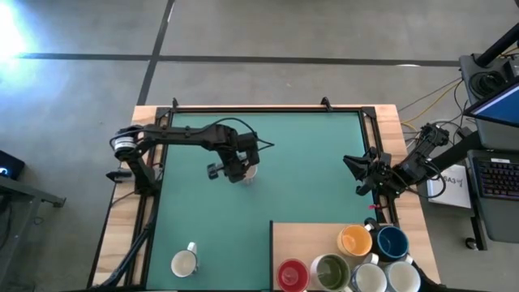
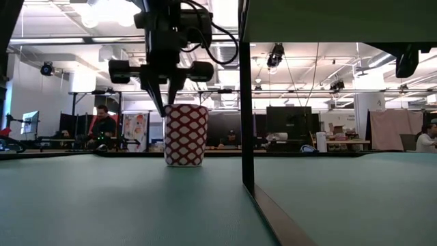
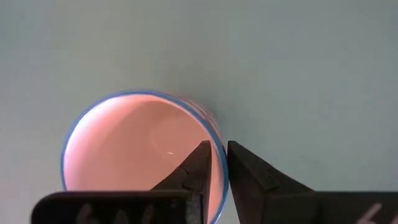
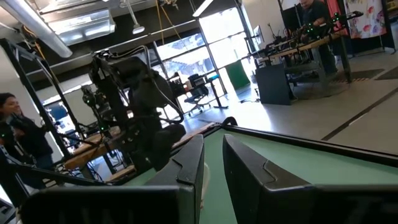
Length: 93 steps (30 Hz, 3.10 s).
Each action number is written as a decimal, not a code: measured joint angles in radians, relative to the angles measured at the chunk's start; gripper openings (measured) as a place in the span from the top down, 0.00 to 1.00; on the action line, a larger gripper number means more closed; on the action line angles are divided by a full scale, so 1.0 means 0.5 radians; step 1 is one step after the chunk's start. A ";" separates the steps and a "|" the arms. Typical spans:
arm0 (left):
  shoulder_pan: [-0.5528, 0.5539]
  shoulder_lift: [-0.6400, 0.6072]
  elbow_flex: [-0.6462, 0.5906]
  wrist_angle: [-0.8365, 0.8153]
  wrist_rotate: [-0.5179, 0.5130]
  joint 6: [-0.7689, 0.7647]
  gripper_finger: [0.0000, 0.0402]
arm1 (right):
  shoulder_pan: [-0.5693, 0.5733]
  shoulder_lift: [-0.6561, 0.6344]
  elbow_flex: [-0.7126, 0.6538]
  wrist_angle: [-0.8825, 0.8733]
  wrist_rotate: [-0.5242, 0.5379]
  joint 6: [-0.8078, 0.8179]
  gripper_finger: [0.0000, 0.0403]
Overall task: Place coffee mugs
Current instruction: Put the red patterned mug on the shelf
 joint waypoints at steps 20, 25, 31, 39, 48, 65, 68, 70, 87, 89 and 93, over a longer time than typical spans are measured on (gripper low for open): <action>0.003 -0.063 0.169 -0.050 0.058 -1.257 0.87 | 0.001 0.000 0.000 0.000 0.000 0.000 0.88; 0.004 -0.063 0.283 -0.153 0.057 -1.410 0.84 | 0.000 0.001 0.000 0.000 0.000 0.000 0.88; 0.058 -0.055 0.301 -0.099 0.055 -1.612 0.77 | 0.000 0.000 0.000 0.000 0.000 0.000 0.88; 0.155 0.034 0.300 0.044 -0.131 -2.405 0.68 | 0.000 0.000 0.000 -0.001 0.000 0.000 0.88; 0.215 0.187 0.298 0.019 -0.264 -2.796 0.64 | 0.000 0.000 0.000 -0.001 0.000 0.000 0.88; 0.168 0.313 0.295 -0.003 -0.216 -2.652 0.95 | 0.000 0.000 0.000 -0.001 0.000 0.000 0.88; 0.168 0.313 0.295 -0.006 -0.209 -2.548 0.96 | 0.001 0.000 0.000 -0.001 0.000 0.000 0.88; 0.161 0.310 0.295 -0.015 -0.210 -2.457 0.96 | 0.000 0.000 0.000 -0.001 0.000 0.000 0.88; 0.006 0.300 0.746 -0.197 -0.218 -2.281 0.98 | 0.001 0.001 0.000 -0.001 0.000 0.000 0.88; -0.030 0.300 0.793 -0.200 -0.220 -2.282 0.98 | 0.000 0.000 0.000 -0.001 0.000 0.000 0.88; -0.108 0.300 0.852 -0.214 -0.220 -2.281 0.98 | 0.000 0.000 0.000 -0.001 0.000 0.000 0.88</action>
